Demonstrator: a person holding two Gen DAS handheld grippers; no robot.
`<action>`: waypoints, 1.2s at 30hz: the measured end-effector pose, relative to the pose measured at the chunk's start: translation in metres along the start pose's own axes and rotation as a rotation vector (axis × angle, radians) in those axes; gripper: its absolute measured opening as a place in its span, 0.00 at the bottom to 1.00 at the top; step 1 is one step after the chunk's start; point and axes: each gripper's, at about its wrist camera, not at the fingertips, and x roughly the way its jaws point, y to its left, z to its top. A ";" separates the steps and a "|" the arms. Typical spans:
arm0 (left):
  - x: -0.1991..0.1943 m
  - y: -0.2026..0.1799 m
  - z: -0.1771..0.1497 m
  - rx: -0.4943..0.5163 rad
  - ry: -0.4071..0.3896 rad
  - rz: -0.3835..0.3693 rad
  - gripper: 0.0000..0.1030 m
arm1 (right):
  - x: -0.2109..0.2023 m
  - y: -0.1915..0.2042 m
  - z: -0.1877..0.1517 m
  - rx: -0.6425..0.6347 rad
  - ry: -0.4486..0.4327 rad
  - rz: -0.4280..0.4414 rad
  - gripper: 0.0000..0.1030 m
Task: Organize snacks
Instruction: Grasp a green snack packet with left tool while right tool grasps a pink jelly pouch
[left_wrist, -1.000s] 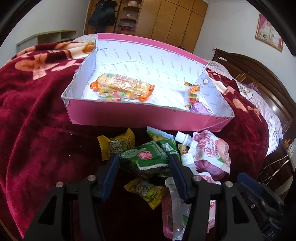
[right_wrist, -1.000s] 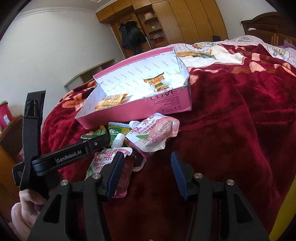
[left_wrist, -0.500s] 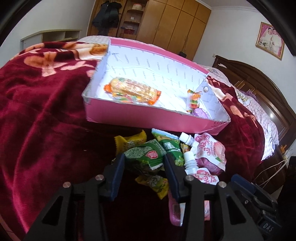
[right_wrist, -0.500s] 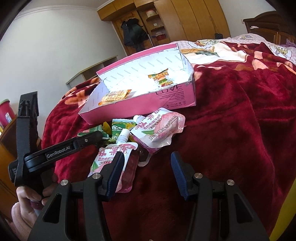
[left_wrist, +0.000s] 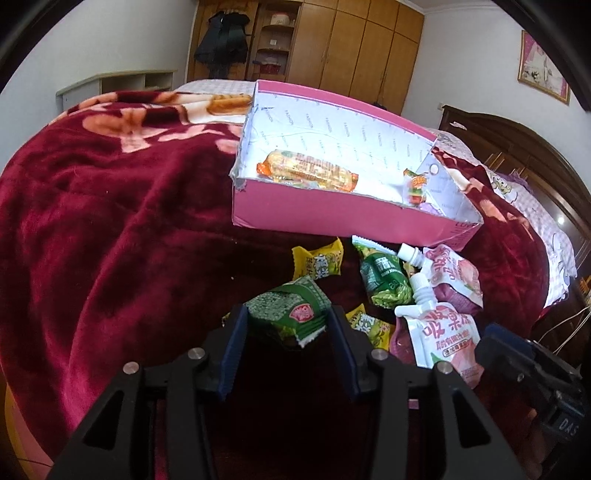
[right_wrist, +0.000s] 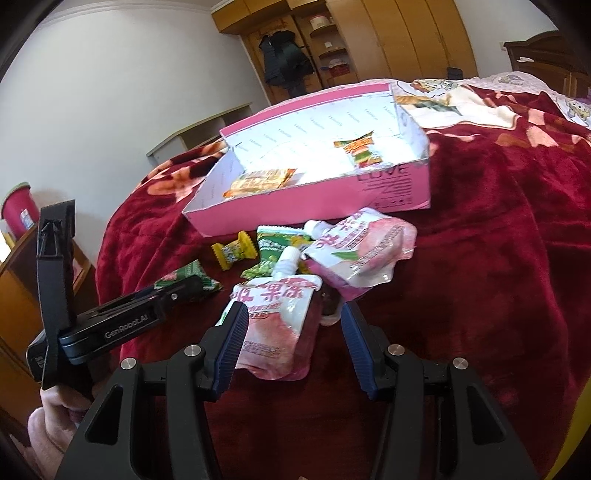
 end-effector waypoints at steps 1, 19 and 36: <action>0.001 -0.001 0.000 0.009 -0.005 0.003 0.45 | 0.002 0.001 -0.001 -0.002 0.005 -0.003 0.52; 0.016 0.010 -0.003 -0.046 -0.010 -0.018 0.61 | 0.025 0.011 -0.007 0.018 0.059 0.027 0.64; 0.008 0.016 -0.004 -0.051 -0.048 -0.032 0.44 | 0.036 0.020 -0.011 0.006 0.065 0.015 0.75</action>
